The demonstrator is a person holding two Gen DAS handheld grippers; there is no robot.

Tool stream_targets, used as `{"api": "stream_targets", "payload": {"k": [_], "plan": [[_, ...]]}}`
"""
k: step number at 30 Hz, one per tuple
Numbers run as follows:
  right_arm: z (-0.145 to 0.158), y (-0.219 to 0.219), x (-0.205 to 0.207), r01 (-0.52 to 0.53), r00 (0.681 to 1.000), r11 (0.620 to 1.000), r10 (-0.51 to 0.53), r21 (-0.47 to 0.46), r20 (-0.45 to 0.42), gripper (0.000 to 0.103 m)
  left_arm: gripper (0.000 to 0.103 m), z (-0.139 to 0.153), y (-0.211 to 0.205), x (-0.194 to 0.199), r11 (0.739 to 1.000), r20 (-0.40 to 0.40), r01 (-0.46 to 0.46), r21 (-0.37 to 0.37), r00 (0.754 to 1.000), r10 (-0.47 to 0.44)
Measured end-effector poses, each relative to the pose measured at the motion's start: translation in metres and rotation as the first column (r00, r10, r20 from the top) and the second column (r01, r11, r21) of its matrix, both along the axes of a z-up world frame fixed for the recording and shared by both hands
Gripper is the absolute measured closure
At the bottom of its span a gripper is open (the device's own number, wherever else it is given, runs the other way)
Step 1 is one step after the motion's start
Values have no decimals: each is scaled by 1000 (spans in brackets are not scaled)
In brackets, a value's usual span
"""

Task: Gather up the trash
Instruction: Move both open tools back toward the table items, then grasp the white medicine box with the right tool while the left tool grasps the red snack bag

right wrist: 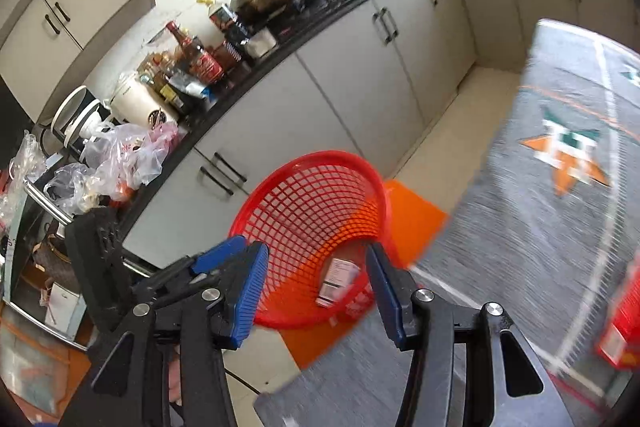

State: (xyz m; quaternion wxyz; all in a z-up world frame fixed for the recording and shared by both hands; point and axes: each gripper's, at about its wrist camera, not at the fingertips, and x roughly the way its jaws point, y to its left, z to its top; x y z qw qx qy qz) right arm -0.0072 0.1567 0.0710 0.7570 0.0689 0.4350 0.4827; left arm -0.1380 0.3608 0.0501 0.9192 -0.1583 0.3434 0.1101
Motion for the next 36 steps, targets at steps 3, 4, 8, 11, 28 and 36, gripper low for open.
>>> {"api": "stream_targets", "payload": {"k": [3, 4, 8, 11, 28, 36], "plan": [[2, -30, -12, 16, 1000, 1000, -16, 8, 25, 47, 50, 9, -35, -2, 998, 34, 57, 34, 998, -58], [2, -39, -15, 27, 999, 1000, -28, 10, 34, 47, 48, 11, -44, -2, 997, 41, 72, 36, 996, -73], [3, -82, -29, 63, 996, 998, -64, 19, 64, 47, 46, 14, -84, 3, 989, 50, 146, 24, 988, -147], [1, -115, -38, 108, 990, 994, -108, 10, 94, 47, 46, 11, -115, 11, 980, 42, 198, 8, 979, -198], [-29, -330, -26, 458, 886, 889, -457, 11, 81, 36, 44, -12, -259, 33, 916, -72, 396, 60, 917, -392], [-58, -365, 37, 490, 871, 871, -488, 27, -56, 35, 43, -15, -256, 43, 926, -98, 373, 53, 925, -367]]}}
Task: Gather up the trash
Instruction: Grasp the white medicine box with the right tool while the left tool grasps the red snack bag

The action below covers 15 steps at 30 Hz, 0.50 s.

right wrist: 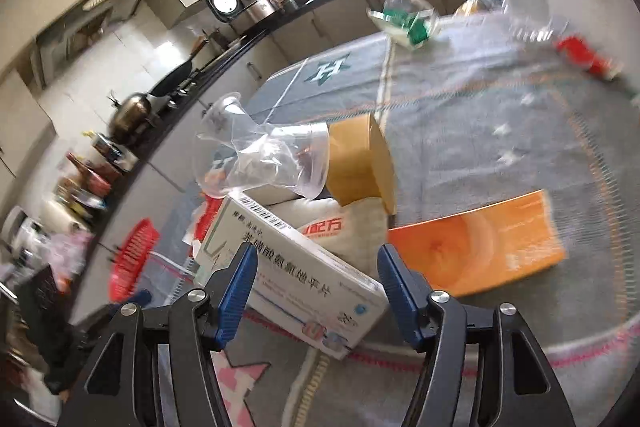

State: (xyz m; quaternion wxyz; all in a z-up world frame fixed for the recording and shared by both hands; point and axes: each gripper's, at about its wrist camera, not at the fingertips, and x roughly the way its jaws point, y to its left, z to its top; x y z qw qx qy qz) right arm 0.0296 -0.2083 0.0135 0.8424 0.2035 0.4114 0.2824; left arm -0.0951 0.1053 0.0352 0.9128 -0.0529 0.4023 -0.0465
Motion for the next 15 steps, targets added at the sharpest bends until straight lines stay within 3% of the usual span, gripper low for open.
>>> {"api": "stream_targets", "payload": {"k": [3, 7, 10, 13, 15], "plan": [[-7, 5, -3, -39, 998, 998, 41, 44, -41, 34, 43, 1, 7, 3, 1000, -5, -13, -6, 1000, 13], [-3, 25, -28, -176, 984, 983, 178, 53, -29, 32, 42, 0, 18, 11, 999, -21, -29, -31, 999, 28], [3, 46, -46, -229, 973, 971, 231, -70, 22, 30, 42, -1, 25, 17, 998, -32, -45, -42, 999, 44], [10, 61, -56, -163, 977, 956, 191, -245, 96, 28, 41, 0, 28, 23, 998, -35, -54, -35, 998, 53], [12, 71, -57, -141, 977, 945, 182, -296, 115, 27, 39, 1, 30, 27, 998, -36, -61, -29, 998, 60]]}}
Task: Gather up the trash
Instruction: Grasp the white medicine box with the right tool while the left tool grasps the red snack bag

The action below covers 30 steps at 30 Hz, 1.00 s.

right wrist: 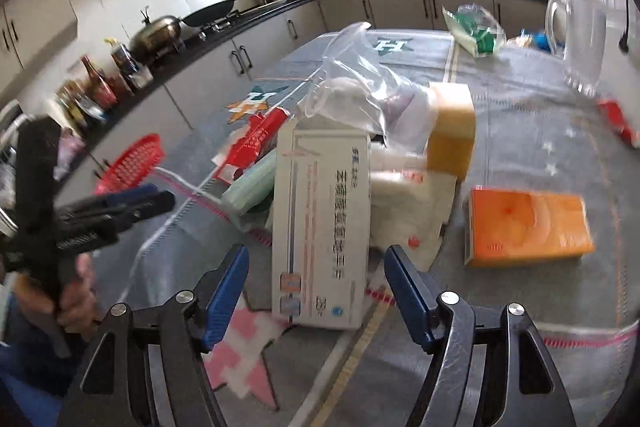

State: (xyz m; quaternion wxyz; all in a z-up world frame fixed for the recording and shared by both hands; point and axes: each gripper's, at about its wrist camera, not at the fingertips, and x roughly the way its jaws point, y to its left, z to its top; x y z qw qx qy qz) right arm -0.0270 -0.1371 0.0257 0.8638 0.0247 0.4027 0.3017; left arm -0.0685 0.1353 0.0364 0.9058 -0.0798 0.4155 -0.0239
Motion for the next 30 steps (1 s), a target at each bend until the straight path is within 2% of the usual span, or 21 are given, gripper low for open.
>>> {"api": "stream_targets", "payload": {"k": [7, 8, 9, 10, 11, 17, 19, 22, 24, 26, 30], "plan": [[-9, 14, 5, 29, 1000, 997, -30, -70, -1, 28, 38, 6, 3, 8, 1000, 1, -3, 1, 1000, 3], [-11, 12, 5, 31, 1000, 997, -31, -66, -1, 31, 38, 6, 3, 9, 1000, 1, -2, 0, 1000, 2], [-11, 11, 5, 35, 999, 998, -35, -61, 0, 40, 38, 6, 2, 11, 1000, 1, -2, -1, 1000, 2], [-12, 11, 6, 37, 999, 997, -37, -62, -1, 45, 38, 6, 1, 12, 1000, 1, -1, -2, 1000, 1], [-13, 10, 6, 43, 999, 997, -43, -59, -1, 45, 38, 7, 0, 14, 1000, 1, 0, -3, 1000, 0], [-13, -8, 0, 117, 993, 992, -118, 43, 15, 46, 34, 1, -2, 42, 1000, -29, -2, -25, 1000, 2], [-12, -18, -1, 130, 991, 986, -131, 103, 8, 46, 34, -5, 0, 58, 998, -54, 1, -67, 999, -5], [-13, -25, 1, 157, 987, 978, -157, 140, -14, 46, 34, -14, 1, 78, 994, -84, -3, -105, 996, -6], [-14, -26, 1, 161, 987, 975, -159, 152, -25, 46, 44, -20, -1, 89, 992, -99, 7, -126, 995, -20], [-14, -26, 1, 161, 987, 975, -160, 154, -24, 46, 46, -23, -6, 96, 991, -100, 21, -133, 994, -34], [-13, -25, 1, 153, 988, 977, -152, 150, -19, 46, 50, -24, -23, 103, 994, -69, 51, -93, 996, -58]]}}
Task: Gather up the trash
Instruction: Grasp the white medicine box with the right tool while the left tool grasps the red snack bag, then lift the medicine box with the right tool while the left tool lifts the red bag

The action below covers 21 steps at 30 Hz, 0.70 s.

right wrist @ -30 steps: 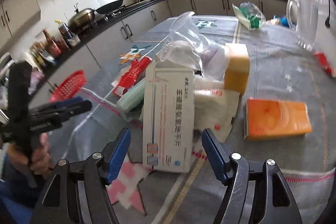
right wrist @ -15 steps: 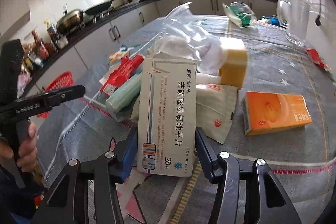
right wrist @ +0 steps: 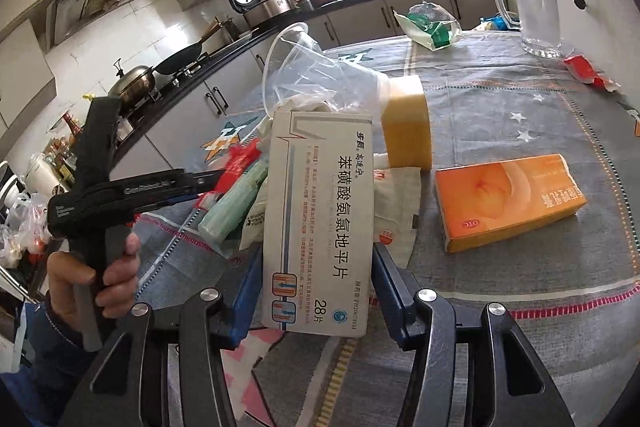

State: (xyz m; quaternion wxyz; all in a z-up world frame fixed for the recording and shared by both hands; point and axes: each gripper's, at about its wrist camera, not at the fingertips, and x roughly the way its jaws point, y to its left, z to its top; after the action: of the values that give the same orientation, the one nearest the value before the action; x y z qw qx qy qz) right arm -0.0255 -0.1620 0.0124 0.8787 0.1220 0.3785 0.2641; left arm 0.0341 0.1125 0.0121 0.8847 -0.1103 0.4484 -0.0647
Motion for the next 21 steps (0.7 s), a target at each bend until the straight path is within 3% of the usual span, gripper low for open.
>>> {"api": "stream_targets", "payload": {"k": [6, 13, 19, 21], "plan": [[-2, 1, 1, 1, 1000, 1000, -1, -15, -8, 46, 81, -4, -15, -2, 998, 62, 9, 67, 998, -14], [-2, 0, 2, 20, 1000, 999, -20, -28, -9, 46, 93, 3, -6, -10, 1000, 127, -6, 15, 992, 4], [0, 1, -2, 52, 999, 997, -51, -62, 16, 46, 97, 16, -9, -26, 998, 220, -23, 63, 976, 9], [1, 3, -2, 57, 998, 995, -55, -80, 20, 46, 97, 16, -11, -26, 998, 218, -10, 69, 976, -5]]}}
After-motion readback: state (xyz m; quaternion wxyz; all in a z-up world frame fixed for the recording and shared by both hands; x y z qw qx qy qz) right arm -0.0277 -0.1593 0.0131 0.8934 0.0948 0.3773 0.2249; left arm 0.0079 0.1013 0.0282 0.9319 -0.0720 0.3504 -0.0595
